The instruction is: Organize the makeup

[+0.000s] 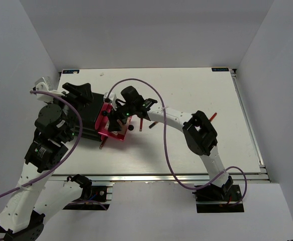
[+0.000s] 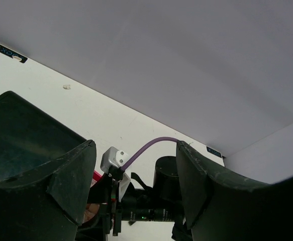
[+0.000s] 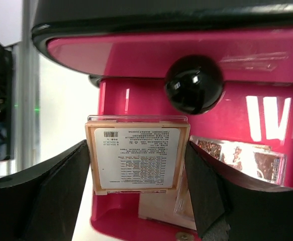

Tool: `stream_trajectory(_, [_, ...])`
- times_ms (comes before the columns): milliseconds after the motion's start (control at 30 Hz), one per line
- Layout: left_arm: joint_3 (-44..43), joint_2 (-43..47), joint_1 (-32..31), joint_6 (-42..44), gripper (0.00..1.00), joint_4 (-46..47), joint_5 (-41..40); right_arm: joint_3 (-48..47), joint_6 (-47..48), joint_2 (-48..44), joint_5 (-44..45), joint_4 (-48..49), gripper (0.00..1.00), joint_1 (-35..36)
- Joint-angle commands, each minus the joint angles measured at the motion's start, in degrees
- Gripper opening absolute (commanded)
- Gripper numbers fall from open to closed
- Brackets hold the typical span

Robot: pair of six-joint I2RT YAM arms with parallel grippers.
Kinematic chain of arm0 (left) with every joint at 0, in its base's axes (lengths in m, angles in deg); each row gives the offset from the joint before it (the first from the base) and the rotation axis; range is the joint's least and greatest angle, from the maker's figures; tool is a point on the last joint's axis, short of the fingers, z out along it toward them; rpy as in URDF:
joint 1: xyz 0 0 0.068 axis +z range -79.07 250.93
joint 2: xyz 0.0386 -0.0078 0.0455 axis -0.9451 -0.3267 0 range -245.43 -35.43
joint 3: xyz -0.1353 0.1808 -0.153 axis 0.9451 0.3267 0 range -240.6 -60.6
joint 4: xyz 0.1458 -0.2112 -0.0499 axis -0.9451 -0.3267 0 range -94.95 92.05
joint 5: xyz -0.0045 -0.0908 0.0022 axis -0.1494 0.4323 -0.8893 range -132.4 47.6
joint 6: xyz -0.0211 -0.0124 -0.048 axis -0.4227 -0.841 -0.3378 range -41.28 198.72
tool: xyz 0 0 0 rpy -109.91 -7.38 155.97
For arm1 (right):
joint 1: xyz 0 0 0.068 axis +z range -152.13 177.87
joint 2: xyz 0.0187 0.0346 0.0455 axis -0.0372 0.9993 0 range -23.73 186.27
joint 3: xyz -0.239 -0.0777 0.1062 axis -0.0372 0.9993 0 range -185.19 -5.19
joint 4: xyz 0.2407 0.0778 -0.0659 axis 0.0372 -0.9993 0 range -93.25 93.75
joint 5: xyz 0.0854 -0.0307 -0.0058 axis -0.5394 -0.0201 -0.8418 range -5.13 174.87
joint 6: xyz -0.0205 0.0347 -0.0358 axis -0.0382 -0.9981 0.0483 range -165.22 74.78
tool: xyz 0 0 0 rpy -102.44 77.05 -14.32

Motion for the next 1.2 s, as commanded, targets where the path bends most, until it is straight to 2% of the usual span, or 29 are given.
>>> stream_trajectory(0, [0.19, 0.04, 0.23, -0.11, 0.74, -0.25, 0.56, -3.71, 4.08, 1.83, 2.79, -0.69, 0.15, -0.18])
stream_trajectory(167, [0.01, 0.04, 0.14, -0.11, 0.74, -0.25, 0.39, -3.72, 6.02, 2.01, 3.5, -1.31, 0.21, -0.35])
stream_trajectory(300, [0.01, -0.13, 0.14, -0.11, 0.74, 0.09, 0.65, -3.71, 7.51, 2.01, 4.03, -1.92, 0.43, -0.35])
stream_trajectory(333, [0.01, -0.22, 0.14, -0.03, 0.74, 0.18, 0.65, -3.71, 7.6, 1.92, 4.03, -2.1, 0.56, -0.35])
stream_trajectory(400, [-0.25, -0.57, 0.23, 0.15, 0.74, 0.36, 0.91, -3.8, 8.04, 1.49, 3.5, -2.63, 0.68, -0.44])
stream_trajectory(433, [-0.34, -0.75, 0.23, 0.24, 0.74, 0.45, 1.0, -3.63, 8.48, 1.22, 3.15, -2.72, 0.81, -0.35])
stream_trajectory(500, [-0.6, -1.19, 0.23, 0.41, 0.74, 0.62, 1.18, -3.01, 8.65, 0.08, 1.75, -2.37, 0.89, -0.35])
stream_trajectory(667, [-0.69, -1.98, 0.23, 0.59, 0.74, 1.41, 1.79, -3.62, 6.64, -2.29, 0.08, -1.66, 0.89, -0.26])
stream_trajectory(733, [-1.04, -2.51, 0.14, 0.76, 0.74, 1.68, 2.23, -4.5, 5.76, -2.82, -0.19, -1.49, 0.86, -0.18])
stream_trajectory(800, [-1.48, -2.95, 0.14, 0.85, 0.68, 1.68, 2.58, -5.2, 5.05, -3.79, 0.77, -1.92, 0.82, -0.35])
stream_trajectory(833, [-1.92, -3.38, 0.14, 1.2, 0.62, 1.59, 3.19, -5.29, 5.23, -5.18, 1.38, -2.19, 0.7, -0.53])
stream_trajectory(867, [-2.18, -3.56, 0.14, 1.29, 0.46, 1.5, 3.55, -4.86, 5.84, -6.15, 2.61, -2.28, 0.59, -0.7])
stream_trajectory(900, [-2.44, -3.91, 0.23, 1.29, 0.35, 0.89, 3.9, -3.99, 6.71, -7.64, 3.4, -2.02, 0.47, -1.31])
stream_trajectory(933, [-2.88, -4.18, 0.14, 1.38, 0.23, 0.54, 4.08, -2.59, 7.68, -9.22, 4.46, -1.32, 0.18, -1.75])
stream_trajectory(967, [-3.15, -4.88, 0.14, 1.38, 0.14, 0.1, 4.77, 2.74, 8.73, -13.68, 8.56, 0.17, 0.04, -2.28])
stream_trajectory(1000, [-3.5, -5.49, 0.14, 0.86, 0.0, -1.3, 5.04, 6.88, 9.7, -16.68, 10.86, 6.97, 0.0, -3.59])
stream_trajectory(1033, [-4.46, -6.19, 0.23, 0.5, 0.0, -2.27, 5.22, 11.53, 9.97, -19.41, 13.23, 11.74, 0.0, -4.39])
stream_trajectory(1067, [-5.25, -8.29, 0.23, 0.33, 0.0, -3.58, 5.65, 21.32, 9.97, -24.92, 18.48, 16.48, 0.0, -5.18])
stream_trajectory(1133, [-7.18, -11.19, 1.27, 0.24, 0.0, -8.24, 6.79, 29.47, 9.98, -29.09, 23.78, 25.36, 0.0, -7.11])
stream_trajectory(1167, [-8.93, -12.69, 2.41, 0.41, 0.0, -9.82, 9.67, 31.86, 9.54, -30.23, 26.94, 24.97, 0.0, -7.64])
